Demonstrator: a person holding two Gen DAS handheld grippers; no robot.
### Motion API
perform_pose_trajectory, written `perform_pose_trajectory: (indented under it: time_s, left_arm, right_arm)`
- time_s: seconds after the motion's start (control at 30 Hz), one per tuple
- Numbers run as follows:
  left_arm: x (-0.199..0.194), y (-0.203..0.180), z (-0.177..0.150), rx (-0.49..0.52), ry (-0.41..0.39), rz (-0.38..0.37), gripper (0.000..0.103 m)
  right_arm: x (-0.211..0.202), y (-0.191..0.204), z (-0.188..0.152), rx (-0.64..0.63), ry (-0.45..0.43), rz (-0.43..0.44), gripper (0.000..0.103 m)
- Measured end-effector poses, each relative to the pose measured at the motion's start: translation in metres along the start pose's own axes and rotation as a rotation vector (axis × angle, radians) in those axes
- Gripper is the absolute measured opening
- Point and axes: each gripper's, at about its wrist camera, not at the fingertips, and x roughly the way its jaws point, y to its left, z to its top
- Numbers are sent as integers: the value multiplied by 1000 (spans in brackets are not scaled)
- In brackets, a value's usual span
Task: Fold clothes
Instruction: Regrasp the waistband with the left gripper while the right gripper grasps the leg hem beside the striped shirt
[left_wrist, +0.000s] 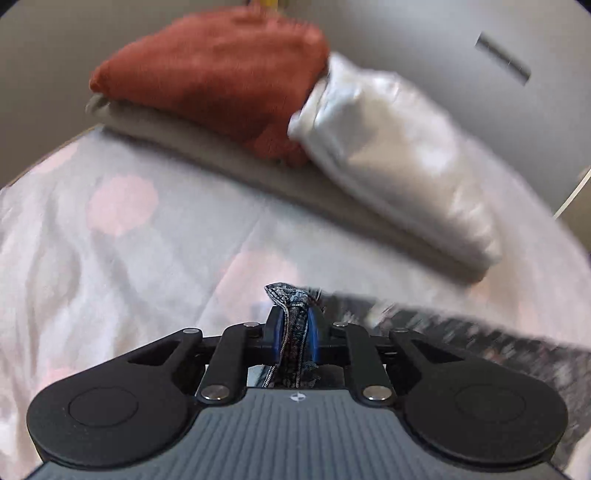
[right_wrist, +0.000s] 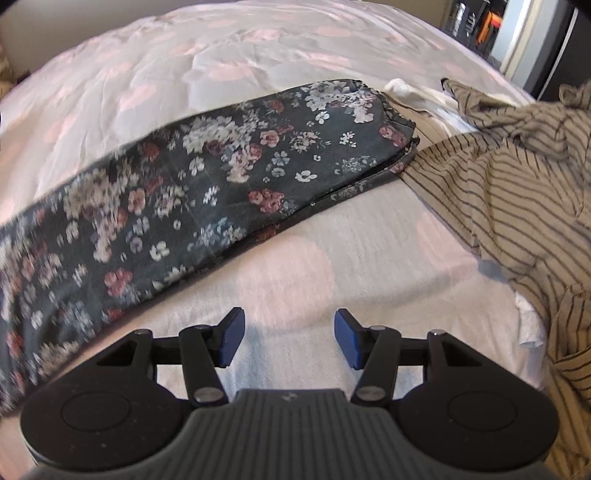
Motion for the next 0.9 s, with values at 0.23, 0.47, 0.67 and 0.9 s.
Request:
perform_pose_trajectory:
  time_s: [0.23, 0.47, 0.67, 0.9]
  left_arm:
    - [-11, -5, 7, 11, 17, 89, 29]
    - [-35, -14, 18, 0, 4, 189, 30]
    - [-42, -39, 19, 46, 24, 248, 30]
    - [-42, -77, 23, 124, 38, 271, 31]
  right_arm:
    - [0, -51, 33, 254, -94, 113, 55]
    - [21, -118, 90, 472, -195, 159, 44]
    - [53, -147, 121, 469, -205, 100, 28]
    - [88, -173, 119, 502, -163, 141, 22]
